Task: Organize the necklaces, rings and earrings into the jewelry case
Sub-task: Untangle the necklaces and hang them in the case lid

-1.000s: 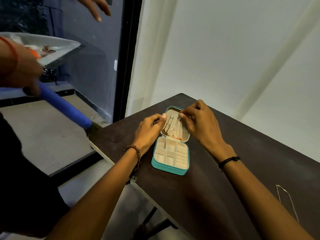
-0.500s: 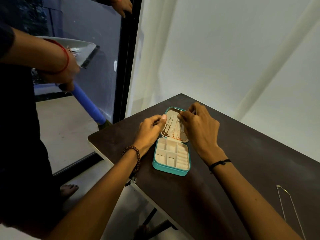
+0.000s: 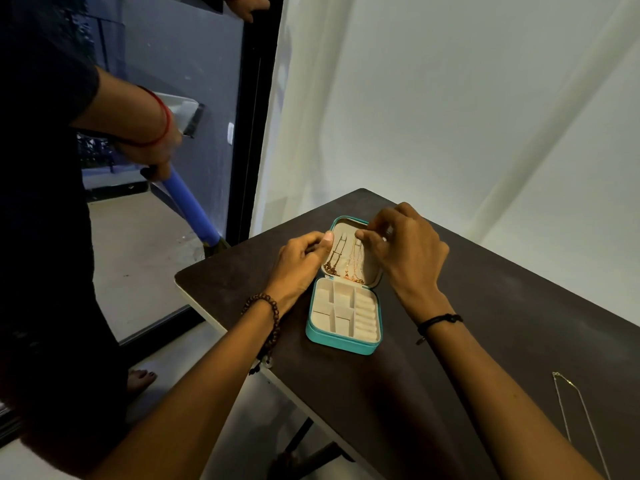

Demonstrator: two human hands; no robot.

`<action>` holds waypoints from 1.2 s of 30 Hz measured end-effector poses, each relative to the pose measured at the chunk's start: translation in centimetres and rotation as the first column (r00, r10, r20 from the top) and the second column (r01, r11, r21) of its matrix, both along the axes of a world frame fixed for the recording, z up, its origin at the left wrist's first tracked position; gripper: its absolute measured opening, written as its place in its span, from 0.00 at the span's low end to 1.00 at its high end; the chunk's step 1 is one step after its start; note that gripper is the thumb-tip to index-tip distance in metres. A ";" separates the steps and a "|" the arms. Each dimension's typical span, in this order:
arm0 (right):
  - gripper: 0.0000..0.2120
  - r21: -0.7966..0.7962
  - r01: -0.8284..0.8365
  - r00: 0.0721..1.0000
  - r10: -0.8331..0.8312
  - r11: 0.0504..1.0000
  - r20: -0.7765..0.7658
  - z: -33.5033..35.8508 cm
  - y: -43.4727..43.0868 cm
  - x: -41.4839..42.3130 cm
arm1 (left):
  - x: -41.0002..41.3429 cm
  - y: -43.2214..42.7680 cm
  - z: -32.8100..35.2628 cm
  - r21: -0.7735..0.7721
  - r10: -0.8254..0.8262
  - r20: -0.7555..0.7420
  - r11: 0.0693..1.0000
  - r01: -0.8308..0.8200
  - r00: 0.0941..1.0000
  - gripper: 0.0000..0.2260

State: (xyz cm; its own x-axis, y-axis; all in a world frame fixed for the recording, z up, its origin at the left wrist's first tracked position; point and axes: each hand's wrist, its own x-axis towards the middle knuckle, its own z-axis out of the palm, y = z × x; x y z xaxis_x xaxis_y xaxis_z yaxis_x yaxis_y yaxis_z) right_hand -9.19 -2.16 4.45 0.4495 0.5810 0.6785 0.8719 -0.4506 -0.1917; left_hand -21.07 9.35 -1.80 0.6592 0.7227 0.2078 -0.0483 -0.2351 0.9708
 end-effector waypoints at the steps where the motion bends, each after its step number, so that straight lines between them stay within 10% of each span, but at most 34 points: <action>1: 0.09 -0.004 0.005 0.999 -0.005 1.000 -0.036 0.2 0.0 0.1 | 0.0 0.0 -0.1 0.000 0.004 -0.002 1.000 -0.004 1.000 0.10; 18: 0.12 0.170 0.030 0.763 0.087 0.985 -0.641 1.3 0.4 1.4 | 0.3 0.1 -0.3 -0.015 -0.013 0.048 1.000 0.014 0.999 0.14; 36: 0.09 0.198 -0.054 0.664 0.184 0.979 -0.725 2.3 -0.4 1.4 | 0.2 0.2 -0.3 -0.027 -0.047 0.032 0.998 0.048 0.998 0.13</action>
State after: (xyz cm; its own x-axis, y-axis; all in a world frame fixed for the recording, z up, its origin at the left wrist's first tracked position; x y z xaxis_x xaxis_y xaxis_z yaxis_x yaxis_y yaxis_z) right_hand -7.75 -2.57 6.76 0.7729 0.5885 0.2373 0.4607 -0.2633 -0.8476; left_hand -20.83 9.57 -2.07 0.6865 0.6965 0.2089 -0.0889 -0.2048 0.9748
